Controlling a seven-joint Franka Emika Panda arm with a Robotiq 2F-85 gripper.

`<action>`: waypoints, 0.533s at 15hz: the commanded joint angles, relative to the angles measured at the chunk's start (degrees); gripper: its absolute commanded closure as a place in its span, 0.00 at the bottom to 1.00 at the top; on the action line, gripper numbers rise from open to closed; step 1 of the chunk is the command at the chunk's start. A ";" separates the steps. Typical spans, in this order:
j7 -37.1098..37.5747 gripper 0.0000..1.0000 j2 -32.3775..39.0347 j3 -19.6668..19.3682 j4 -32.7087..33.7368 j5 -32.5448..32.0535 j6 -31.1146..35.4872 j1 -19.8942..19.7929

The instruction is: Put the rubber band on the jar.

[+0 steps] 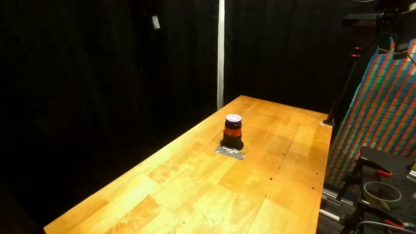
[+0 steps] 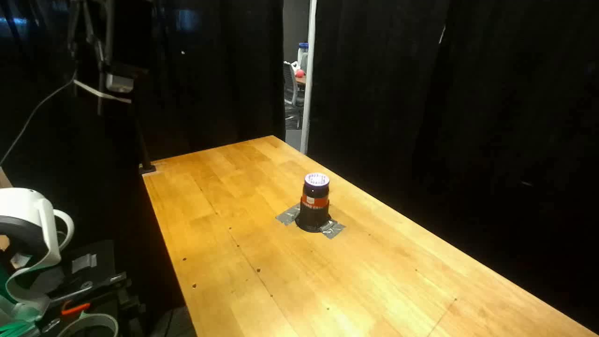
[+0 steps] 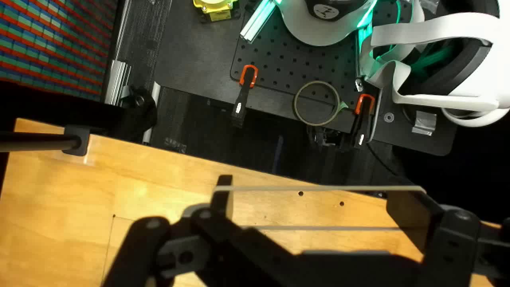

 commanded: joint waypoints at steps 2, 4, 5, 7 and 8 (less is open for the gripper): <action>0.45 0.00 -0.01 -0.73 0.43 -0.31 -0.14 0.99; 0.46 0.00 -0.16 -0.73 0.57 -0.31 -0.14 0.99; 0.46 0.00 -0.16 -0.73 0.57 -0.31 -0.14 0.99; -0.24 0.00 3.36 -0.71 3.19 -0.11 -0.97 1.29; -0.97 0.00 8.64 -0.47 7.23 0.39 -0.87 1.88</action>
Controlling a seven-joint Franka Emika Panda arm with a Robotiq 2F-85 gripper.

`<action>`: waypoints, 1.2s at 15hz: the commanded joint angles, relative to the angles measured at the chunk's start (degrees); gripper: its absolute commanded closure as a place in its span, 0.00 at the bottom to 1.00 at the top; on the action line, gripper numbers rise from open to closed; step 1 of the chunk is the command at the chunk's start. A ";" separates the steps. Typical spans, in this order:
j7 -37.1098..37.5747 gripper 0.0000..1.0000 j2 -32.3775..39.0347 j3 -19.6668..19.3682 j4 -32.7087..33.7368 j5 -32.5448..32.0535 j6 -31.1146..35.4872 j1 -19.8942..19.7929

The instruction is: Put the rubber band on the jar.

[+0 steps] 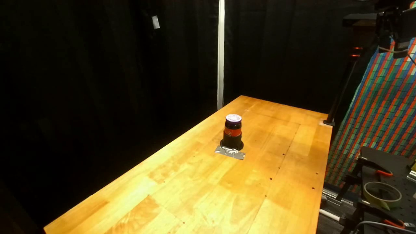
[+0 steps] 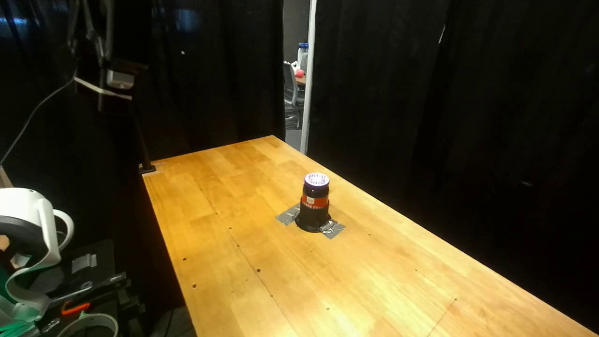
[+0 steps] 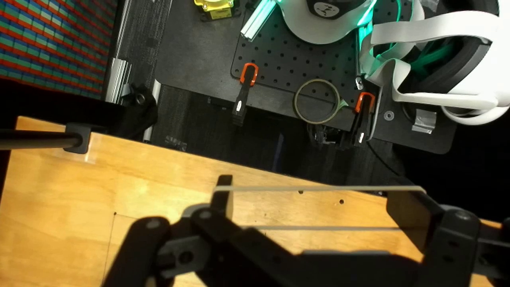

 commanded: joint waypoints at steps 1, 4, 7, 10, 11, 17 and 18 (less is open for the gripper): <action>-1.58 0.00 12.53 -0.37 10.19 1.58 -0.79 2.49; -3.77 0.00 20.66 -0.01 17.51 4.31 -1.08 4.09; -3.40 0.00 30.98 1.02 26.75 7.92 -1.96 4.46; 0.82 0.00 40.68 2.77 35.72 8.49 0.32 4.24; 2.82 0.00 43.64 3.23 38.77 7.89 1.93 4.29; 14.63 0.00 62.30 3.71 56.31 -0.17 6.40 6.54; 15.58 0.00 65.55 3.38 59.23 -1.14 5.97 6.88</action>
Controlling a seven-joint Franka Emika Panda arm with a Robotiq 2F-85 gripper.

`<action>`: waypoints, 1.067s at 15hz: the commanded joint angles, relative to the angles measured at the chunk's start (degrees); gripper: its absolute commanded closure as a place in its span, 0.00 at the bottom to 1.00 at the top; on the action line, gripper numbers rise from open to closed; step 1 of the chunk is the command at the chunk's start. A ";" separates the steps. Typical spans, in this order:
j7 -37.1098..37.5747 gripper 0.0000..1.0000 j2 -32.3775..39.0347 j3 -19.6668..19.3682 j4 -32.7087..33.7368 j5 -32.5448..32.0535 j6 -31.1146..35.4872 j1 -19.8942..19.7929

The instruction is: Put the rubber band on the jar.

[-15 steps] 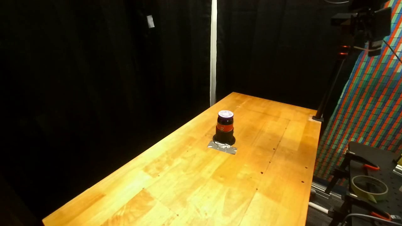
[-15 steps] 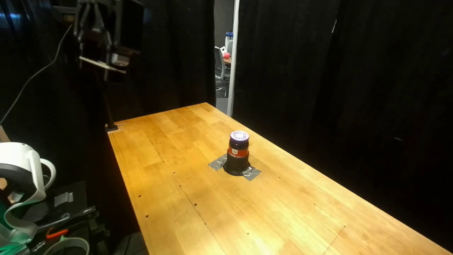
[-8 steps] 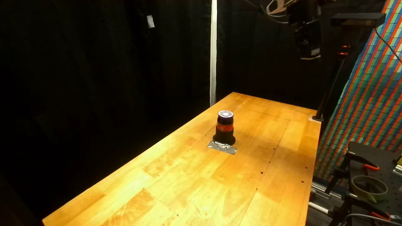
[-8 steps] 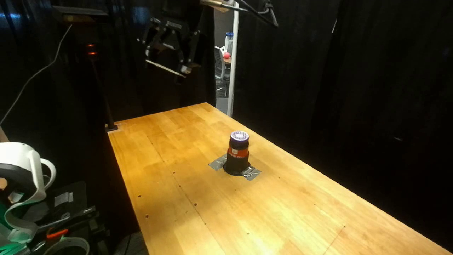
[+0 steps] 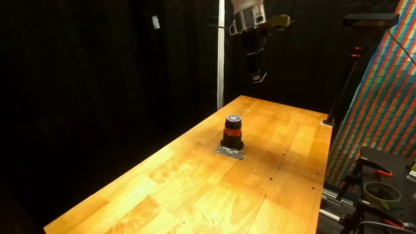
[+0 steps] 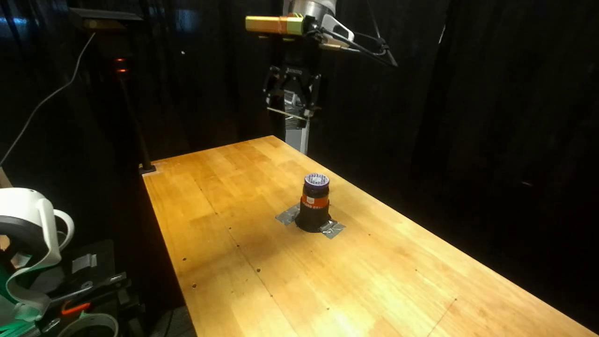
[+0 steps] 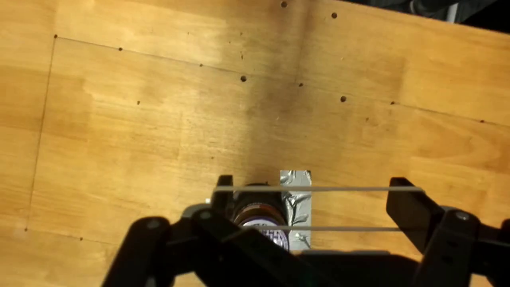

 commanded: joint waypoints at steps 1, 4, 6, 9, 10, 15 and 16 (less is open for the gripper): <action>5.36 0.00 12.64 -0.98 14.04 -4.19 -0.66 1.74; 5.26 0.00 20.87 -1.64 21.87 -4.86 1.24 1.90; 4.92 0.00 25.59 -2.11 26.94 -4.92 1.93 1.78; 3.17 0.00 31.56 -1.92 34.46 -3.31 1.27 0.97; 2.87 0.00 32.95 -1.95 35.99 -3.41 1.89 1.02; 2.48 0.00 38.07 -1.35 41.52 -1.16 0.93 0.27; 2.39 0.00 38.57 -1.20 41.89 -0.41 0.51 0.06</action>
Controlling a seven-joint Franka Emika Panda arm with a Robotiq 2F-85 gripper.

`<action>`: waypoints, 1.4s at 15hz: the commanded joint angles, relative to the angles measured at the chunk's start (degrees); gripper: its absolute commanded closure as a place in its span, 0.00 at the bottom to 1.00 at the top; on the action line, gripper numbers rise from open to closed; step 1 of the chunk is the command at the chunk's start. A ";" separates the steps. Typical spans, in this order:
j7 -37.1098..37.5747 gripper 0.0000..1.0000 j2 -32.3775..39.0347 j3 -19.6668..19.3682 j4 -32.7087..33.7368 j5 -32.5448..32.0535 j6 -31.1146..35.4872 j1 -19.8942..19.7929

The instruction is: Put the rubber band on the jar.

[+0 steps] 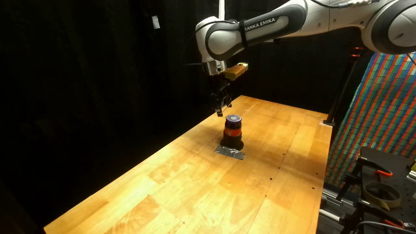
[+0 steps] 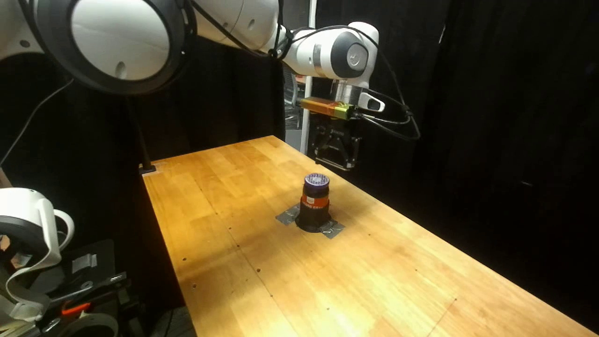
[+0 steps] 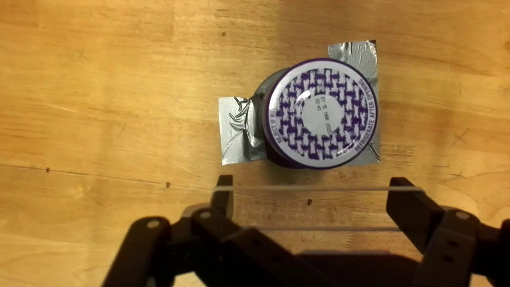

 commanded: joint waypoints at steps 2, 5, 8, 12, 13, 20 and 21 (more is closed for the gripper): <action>-1.25 0.00 4.51 1.04 6.21 3.01 -2.30 -1.24; -1.13 0.00 5.09 1.46 6.01 4.29 -2.79 -1.89; -1.20 0.00 4.64 1.71 4.88 5.22 -3.81 -2.68; -1.48 0.00 3.89 2.27 3.08 6.51 -4.07 -3.84; -1.69 0.00 4.07 2.43 2.74 6.67 -3.59 -4.08; -1.75 0.00 3.85 2.57 0.17 6.52 -1.68 -4.48; -1.98 0.00 2.86 2.77 -1.10 6.50 -1.16 -4.44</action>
